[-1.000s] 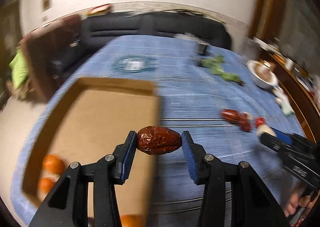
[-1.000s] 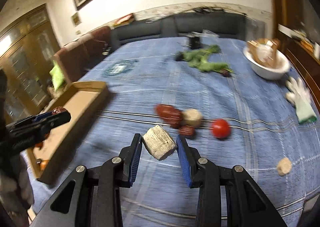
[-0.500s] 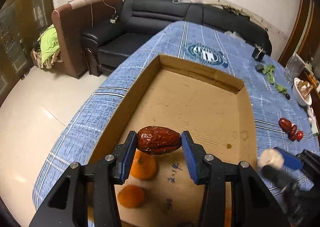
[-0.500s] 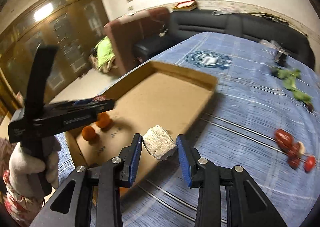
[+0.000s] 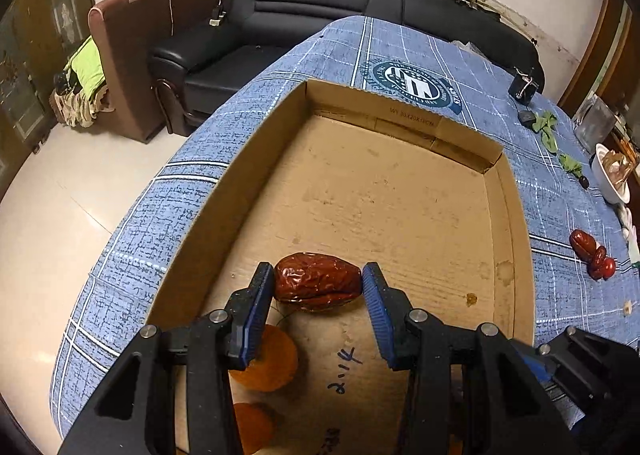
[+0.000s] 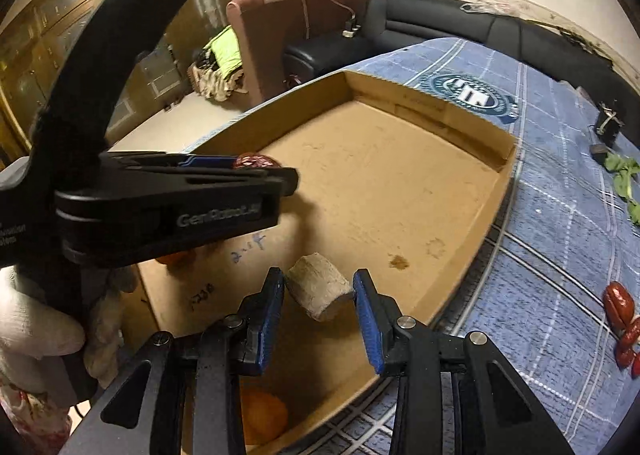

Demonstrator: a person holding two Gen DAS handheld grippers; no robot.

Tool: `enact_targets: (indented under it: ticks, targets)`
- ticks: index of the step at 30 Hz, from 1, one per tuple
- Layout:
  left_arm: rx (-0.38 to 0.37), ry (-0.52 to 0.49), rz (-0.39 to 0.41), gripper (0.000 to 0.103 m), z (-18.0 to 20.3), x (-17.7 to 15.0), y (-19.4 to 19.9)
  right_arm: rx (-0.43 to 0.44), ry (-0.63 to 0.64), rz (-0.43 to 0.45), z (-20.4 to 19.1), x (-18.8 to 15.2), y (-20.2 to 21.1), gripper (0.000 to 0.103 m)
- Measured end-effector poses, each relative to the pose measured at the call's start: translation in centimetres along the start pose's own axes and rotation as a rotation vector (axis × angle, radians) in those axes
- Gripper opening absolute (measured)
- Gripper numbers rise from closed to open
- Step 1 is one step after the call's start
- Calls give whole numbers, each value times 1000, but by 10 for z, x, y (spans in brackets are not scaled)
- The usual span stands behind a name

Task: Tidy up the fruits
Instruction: 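Carry the red date and pale chunk into the tray and release them, then move both open tools back toward the remaining dates and tomato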

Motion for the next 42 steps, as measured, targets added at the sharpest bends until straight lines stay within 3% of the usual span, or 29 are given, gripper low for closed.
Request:
enact_targets:
  ticks: [5,9,11,15,30,42]
  targets:
    - [-11,20,19,45,0,0,10,-17,35,-1,-7,0,-1,41]
    - [-14,49,56,60,0,-2,27,-18,61,24,-12,1,12,41]
    - [-11,57,76,60,1,-4,35,-21,64,47,-13,0,24,41]
    - [43,66,105,72,10,-11,53,-18,49,79,-8,-3,43,42]
    - [105,-102,228,74,84,-49,115,-80,-129,151,48,-55,104,45]
    - [89,-187,218,74,126,-58,115,-120,-277,168,102,-98,131,46]
Point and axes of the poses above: each gripper's, at about its wrist camera, not at the fingertips, and y roughly against the way its jaws point, z to its right, x to its top, the point moved 1 cm from there along -y, roughly the way its jaws point, and after that the axes turned 2 degrees about -z, right-handed, at the moved point
